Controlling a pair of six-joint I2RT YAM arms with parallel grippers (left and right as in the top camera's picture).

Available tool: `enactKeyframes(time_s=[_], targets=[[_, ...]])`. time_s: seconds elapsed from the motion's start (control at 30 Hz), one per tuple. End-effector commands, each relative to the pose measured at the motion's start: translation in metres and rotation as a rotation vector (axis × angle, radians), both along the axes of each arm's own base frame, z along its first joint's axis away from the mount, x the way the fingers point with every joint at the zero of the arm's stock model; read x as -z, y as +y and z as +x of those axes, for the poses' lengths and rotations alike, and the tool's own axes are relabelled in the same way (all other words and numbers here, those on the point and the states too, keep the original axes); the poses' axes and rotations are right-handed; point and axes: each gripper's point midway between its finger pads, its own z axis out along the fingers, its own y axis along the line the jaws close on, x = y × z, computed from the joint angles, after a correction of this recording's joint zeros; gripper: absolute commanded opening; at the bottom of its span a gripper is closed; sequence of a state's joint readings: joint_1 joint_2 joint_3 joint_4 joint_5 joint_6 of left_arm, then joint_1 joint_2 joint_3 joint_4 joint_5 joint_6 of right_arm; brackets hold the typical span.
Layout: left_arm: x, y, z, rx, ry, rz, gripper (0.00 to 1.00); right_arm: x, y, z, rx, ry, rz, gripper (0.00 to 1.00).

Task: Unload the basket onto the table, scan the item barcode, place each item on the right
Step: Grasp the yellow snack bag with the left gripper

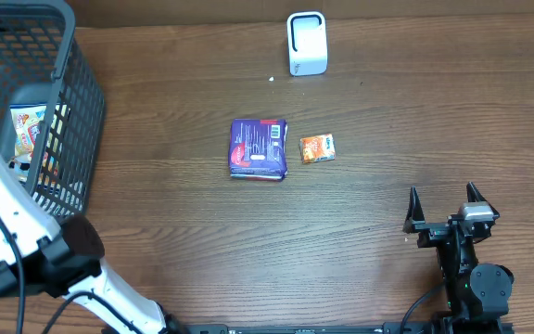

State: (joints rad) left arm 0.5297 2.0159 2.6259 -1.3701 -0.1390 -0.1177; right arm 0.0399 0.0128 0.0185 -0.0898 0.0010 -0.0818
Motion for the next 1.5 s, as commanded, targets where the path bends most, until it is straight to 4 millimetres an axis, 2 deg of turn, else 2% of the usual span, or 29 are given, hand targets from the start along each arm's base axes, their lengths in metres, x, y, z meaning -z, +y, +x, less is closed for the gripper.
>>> enactKeyframes(time_s=[0.0,0.07,0.13,0.2,0.3,0.37,0.4,0.6,0.9,1.47], targets=[[0.022,-0.007,0.006,0.021,0.046,-0.058,0.11,0.001,-0.001,0.000,0.006,-0.005,0.006,1.00],[0.036,-0.006,0.007,0.020,0.082,-0.079,0.28,0.001,-0.001,0.000,0.006,-0.005,0.006,1.00],[0.053,-0.003,0.011,0.017,0.120,-0.098,0.41,0.001,-0.001,0.000,0.006,-0.005,0.006,1.00],[0.068,0.001,0.015,0.015,0.149,-0.114,0.66,0.001,-0.001,0.000,0.006,-0.005,0.006,1.00],[0.095,0.009,0.024,0.009,0.195,-0.142,0.72,0.001,-0.001,0.000,0.006,-0.005,0.006,1.00],[0.116,0.014,0.029,0.005,0.231,-0.164,0.83,0.001,-0.001,0.000,0.006,-0.005,0.006,1.00],[0.126,0.016,0.031,0.004,0.248,-0.175,0.85,0.001,-0.001,0.000,0.006,-0.005,0.006,1.00],[0.185,0.027,0.040,-0.007,0.346,-0.236,0.85,0.001,-0.001,0.000,0.006,-0.005,0.006,1.00],[0.248,0.030,0.045,-0.010,0.449,-0.299,0.82,0.001,-0.001,0.000,0.006,-0.005,0.006,1.00],[0.330,0.021,0.032,-0.009,0.622,-0.405,0.80,0.001,-0.001,0.000,0.006,-0.005,0.006,1.00]])
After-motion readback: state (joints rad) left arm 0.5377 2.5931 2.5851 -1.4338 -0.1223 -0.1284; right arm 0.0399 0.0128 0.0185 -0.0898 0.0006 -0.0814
